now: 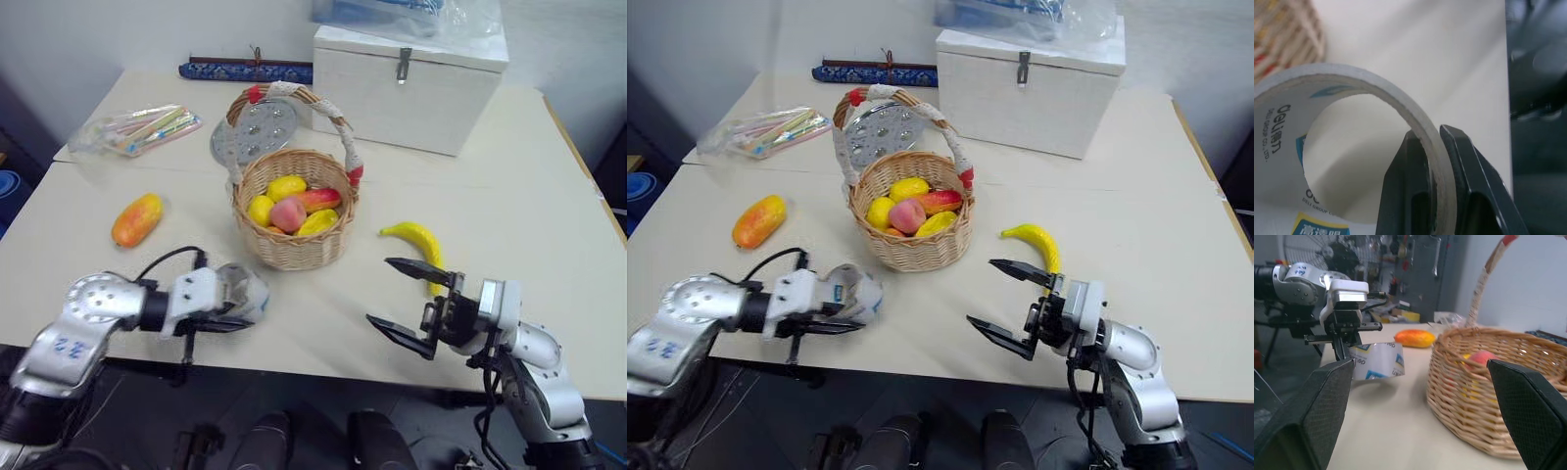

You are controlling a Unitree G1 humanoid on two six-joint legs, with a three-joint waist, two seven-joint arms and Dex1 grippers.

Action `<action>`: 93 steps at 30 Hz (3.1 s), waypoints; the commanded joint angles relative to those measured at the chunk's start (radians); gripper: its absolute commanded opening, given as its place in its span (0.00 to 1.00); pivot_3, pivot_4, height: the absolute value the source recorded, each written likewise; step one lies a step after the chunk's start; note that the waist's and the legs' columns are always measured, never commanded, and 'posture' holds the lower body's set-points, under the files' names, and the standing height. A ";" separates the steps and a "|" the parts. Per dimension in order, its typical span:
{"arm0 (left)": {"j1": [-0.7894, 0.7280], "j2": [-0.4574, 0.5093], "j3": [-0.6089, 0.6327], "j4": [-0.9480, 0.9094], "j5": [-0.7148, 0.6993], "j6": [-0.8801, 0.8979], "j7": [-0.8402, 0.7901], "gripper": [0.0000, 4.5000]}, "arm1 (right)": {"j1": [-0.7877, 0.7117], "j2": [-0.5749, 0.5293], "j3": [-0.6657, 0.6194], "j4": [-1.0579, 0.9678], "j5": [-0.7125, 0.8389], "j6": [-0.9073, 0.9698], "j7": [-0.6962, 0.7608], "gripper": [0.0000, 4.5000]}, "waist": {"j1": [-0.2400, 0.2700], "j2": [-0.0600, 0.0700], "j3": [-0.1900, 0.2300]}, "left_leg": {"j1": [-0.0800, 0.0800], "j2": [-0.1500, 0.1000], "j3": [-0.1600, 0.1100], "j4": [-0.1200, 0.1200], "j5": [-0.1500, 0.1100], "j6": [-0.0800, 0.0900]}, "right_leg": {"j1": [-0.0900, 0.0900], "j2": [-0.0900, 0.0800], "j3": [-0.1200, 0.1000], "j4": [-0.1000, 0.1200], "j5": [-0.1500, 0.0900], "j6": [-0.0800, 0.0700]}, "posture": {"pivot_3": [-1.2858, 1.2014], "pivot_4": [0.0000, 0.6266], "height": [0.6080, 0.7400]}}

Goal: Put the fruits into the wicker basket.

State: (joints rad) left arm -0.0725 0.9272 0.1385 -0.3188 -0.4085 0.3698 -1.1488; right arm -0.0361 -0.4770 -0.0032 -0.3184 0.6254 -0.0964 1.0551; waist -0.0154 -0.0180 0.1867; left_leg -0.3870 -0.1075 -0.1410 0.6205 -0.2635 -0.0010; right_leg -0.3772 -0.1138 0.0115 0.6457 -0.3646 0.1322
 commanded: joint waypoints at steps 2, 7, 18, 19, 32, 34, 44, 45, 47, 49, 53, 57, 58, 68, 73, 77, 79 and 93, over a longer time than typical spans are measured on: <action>0.100 -0.017 0.369 0.054 -0.071 0.115 0.150 0.03 | -0.025 0.025 0.015 -0.081 0.061 0.044 -0.013 1.00 | 0.003 0.000 0.000 | 0.000 0.000 -0.001 0.000 0.000 -0.001 | 0.000 0.000 -0.001 0.001 0.000 -0.002 | 0.52 0.24 1.00; 0.088 -0.020 0.554 0.381 0.004 0.151 0.358 0.03 | -0.064 0.066 0.046 -0.105 0.054 0.063 -0.030 1.00 | 0.009 0.000 0.000 | 0.001 0.001 -0.001 0.000 0.000 -0.001 | 0.000 0.001 -0.002 0.002 0.000 -0.004 | 0.52 0.24 1.00; -0.200 0.076 0.471 0.999 0.111 0.062 0.533 0.23 | -0.087 0.069 0.037 -0.114 0.020 0.086 -0.084 1.00 | 0.028 -0.005 -0.003 | 0.000 -0.001 -0.002 0.002 -0.001 -0.002 | 0.000 0.001 -0.003 0.001 0.001 -0.004 | 0.52 0.24 1.00; -0.216 0.080 0.470 1.016 0.105 0.055 0.525 0.30 | -0.087 0.069 0.037 -0.114 0.017 0.086 -0.088 1.00 | 0.024 -0.005 -0.003 | 0.000 0.000 -0.002 0.001 -0.001 -0.002 | -0.001 0.001 -0.003 0.002 0.001 -0.004 | 0.52 0.24 1.00; -0.310 0.246 0.449 0.956 0.049 0.001 0.268 0.75 | -0.056 0.053 0.015 -0.089 0.005 0.081 -0.075 1.00 | 0.006 -0.005 -0.003 | 0.000 0.000 0.001 0.002 -0.001 -0.003 | -0.004 0.000 -0.003 0.006 0.001 -0.004 | 0.52 0.24 1.00; -0.362 0.263 0.409 0.936 0.037 0.021 0.223 0.79 | -0.057 0.052 0.009 -0.081 0.006 0.080 -0.070 1.00 | 0.008 -0.005 -0.003 | 0.000 0.000 0.002 0.001 -0.001 -0.003 | -0.005 0.000 -0.003 0.007 0.001 -0.004 | 0.52 0.24 1.00; -0.770 0.047 0.096 1.270 0.243 -0.105 0.347 0.99 | -0.105 0.077 0.011 -0.035 -0.011 0.055 -0.051 1.00 | 0.008 -0.007 -0.003 | -0.001 -0.001 0.004 0.007 -0.002 -0.002 | -0.006 0.003 -0.005 0.013 0.001 -0.004 | 0.52 0.24 1.00; -0.797 0.033 0.081 1.326 0.263 -0.142 0.370 0.99 | -0.107 0.079 0.010 -0.034 -0.015 0.053 -0.055 1.00 | 0.002 -0.009 -0.004 | -0.001 -0.001 0.005 0.007 -0.002 -0.002 | -0.010 0.003 -0.005 0.014 0.001 -0.004 | 0.52 0.24 1.00; -0.838 0.007 0.062 1.415 0.289 -0.206 0.399 0.99 | -0.106 0.082 0.007 -0.036 -0.024 0.048 -0.069 1.00 | -0.012 -0.010 -0.004 | -0.003 -0.001 0.005 0.009 -0.003 -0.003 | -0.015 0.002 -0.006 0.019 0.001 -0.004 | 0.52 0.24 1.00; -0.871 -0.019 0.050 1.481 0.304 -0.226 0.400 0.99 | -0.105 0.084 0.005 -0.040 -0.031 0.049 -0.079 1.00 | -0.020 -0.010 -0.004 | -0.003 -0.001 0.005 0.009 -0.004 -0.003 | -0.017 0.002 -0.006 0.019 0.001 -0.004 | 0.52 0.24 1.00; -0.911 -0.065 0.031 1.566 0.331 -0.215 0.405 0.99 | -0.089 0.077 0.001 -0.095 -0.032 0.071 -0.119 1.00 | -0.020 -0.010 -0.004 | -0.002 -0.003 0.005 0.010 -0.004 -0.002 | -0.018 0.001 -0.007 0.023 0.001 -0.004 | 0.52 0.24 1.00; -0.919 -0.065 0.015 1.597 0.370 -0.182 0.451 0.90 | -0.084 0.070 -0.005 -0.139 -0.028 0.091 -0.158 1.00 | -0.014 -0.010 -0.004 | -0.002 -0.004 0.006 0.011 -0.005 -0.002 | -0.019 0.001 -0.006 0.021 0.001 -0.004 | 0.52 0.24 1.00; -0.921 -0.062 0.018 1.599 0.370 -0.182 0.450 0.86 | -0.083 0.068 -0.007 -0.147 -0.026 0.097 -0.168 1.00 | -0.014 -0.010 -0.004 | -0.002 -0.003 0.006 0.011 -0.005 -0.002 | -0.019 0.001 -0.005 0.021 0.001 -0.004 | 0.52 0.24 1.00; -0.912 0.019 -0.021 1.595 0.418 -0.162 0.343 0.47 | -0.065 0.050 -0.020 -0.168 -0.014 0.106 -0.184 1.00 | -0.016 -0.010 -0.004 | -0.001 -0.003 0.010 0.010 -0.005 -0.001 | -0.020 0.001 -0.004 0.023 0.001 -0.004 | 0.52 0.24 1.00; -0.972 0.007 0.123 1.434 0.203 -0.211 -0.005 0.47 | -0.049 0.038 -0.039 -0.177 -0.001 0.105 -0.177 1.00 | -0.011 -0.010 -0.004 | -0.002 -0.002 0.010 0.011 -0.005 -0.001 | -0.021 0.001 -0.005 0.023 0.002 -0.004 | 0.52 0.24 1.00; -0.837 0.024 0.057 0.971 0.045 0.053 -0.323 0.47 | -0.032 0.016 -0.081 -0.163 -0.007 0.102 -0.184 1.00 | -0.010 -0.011 -0.003 | -0.005 -0.002 0.008 0.015 -0.006 0.000 | -0.020 0.000 -0.005 0.021 0.003 -0.005 | 0.52 0.24 1.00; -0.760 0.024 0.010 0.771 0.038 0.082 -0.332 0.47 | -0.026 0.007 -0.109 -0.143 -0.018 0.094 -0.189 1.00 | -0.014 -0.008 -0.004 | -0.004 -0.002 0.009 0.014 -0.007 0.002 | -0.017 -0.001 -0.004 0.020 0.004 -0.005 | 0.52 0.24 1.00; -0.808 -0.333 -0.068 0.505 0.073 0.076 0.101 0.63 | 0.106 -0.037 -0.242 -0.166 -0.019 0.098 -0.224 1.00 | 0.012 -0.007 -0.004 | -0.001 -0.001 0.012 0.014 -0.007 0.001 | -0.017 0.001 -0.002 0.016 0.005 -0.005 | 0.52 0.24 1.00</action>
State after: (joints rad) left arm -0.8741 0.6055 0.0352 0.2098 -0.3194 0.4725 -1.0908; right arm 0.0660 -0.5103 -0.2139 -0.4308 0.5830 0.0052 0.8465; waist -0.0031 -0.0251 0.1832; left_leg -0.3878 -0.1083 -0.1288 0.6354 -0.2709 0.0003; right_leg -0.3939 -0.1125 0.0091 0.6619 -0.3593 0.1268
